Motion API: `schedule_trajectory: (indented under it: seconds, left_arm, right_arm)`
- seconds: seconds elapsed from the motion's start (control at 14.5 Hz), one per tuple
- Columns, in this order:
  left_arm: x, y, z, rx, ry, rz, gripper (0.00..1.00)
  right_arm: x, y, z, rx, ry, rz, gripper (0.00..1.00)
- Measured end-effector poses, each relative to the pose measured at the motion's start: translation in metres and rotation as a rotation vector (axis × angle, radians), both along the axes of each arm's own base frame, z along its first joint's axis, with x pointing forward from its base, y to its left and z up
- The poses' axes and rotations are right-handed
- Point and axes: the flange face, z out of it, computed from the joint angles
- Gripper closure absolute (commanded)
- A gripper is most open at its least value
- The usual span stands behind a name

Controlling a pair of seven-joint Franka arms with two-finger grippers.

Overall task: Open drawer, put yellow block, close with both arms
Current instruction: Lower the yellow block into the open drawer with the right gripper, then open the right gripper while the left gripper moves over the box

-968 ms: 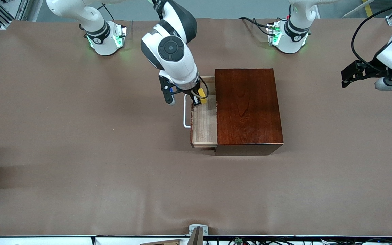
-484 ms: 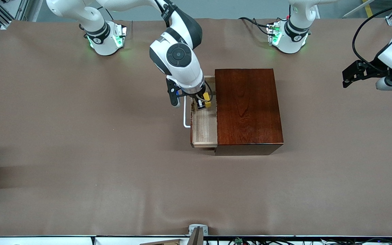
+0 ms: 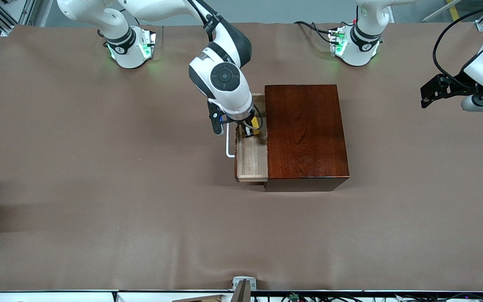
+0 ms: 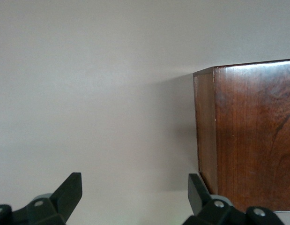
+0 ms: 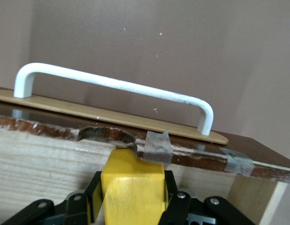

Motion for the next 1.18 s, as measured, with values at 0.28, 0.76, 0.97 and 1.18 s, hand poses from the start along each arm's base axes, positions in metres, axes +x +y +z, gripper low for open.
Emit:
schedule_trajectory:
  seconds: [0.28, 0.76, 0.97, 1.18]
  left_arm:
    - [0.000, -0.012, -0.003, 0.000, 0.006, -0.022, 0.00]
    - [-0.008, -0.075, -0.007, -0.001, 0.011, -0.117, 0.00]
    - [-0.011, -0.108, -0.018, -0.006, 0.026, -0.078, 0.00]
    - [-0.012, -0.148, -0.031, -0.020, 0.044, -0.019, 0.00]
  right_arm:
    - [0.002, -0.001, -0.004, -0.005, 0.004, -0.027, 0.21]
    - [0.019, -0.007, 0.019, -0.004, -0.009, -0.071, 0.00]
    - [0.041, -0.021, 0.055, -0.010, -0.001, -0.094, 0.00]
    - [0.064, -0.040, 0.082, 0.001, -0.011, -0.127, 0.00]
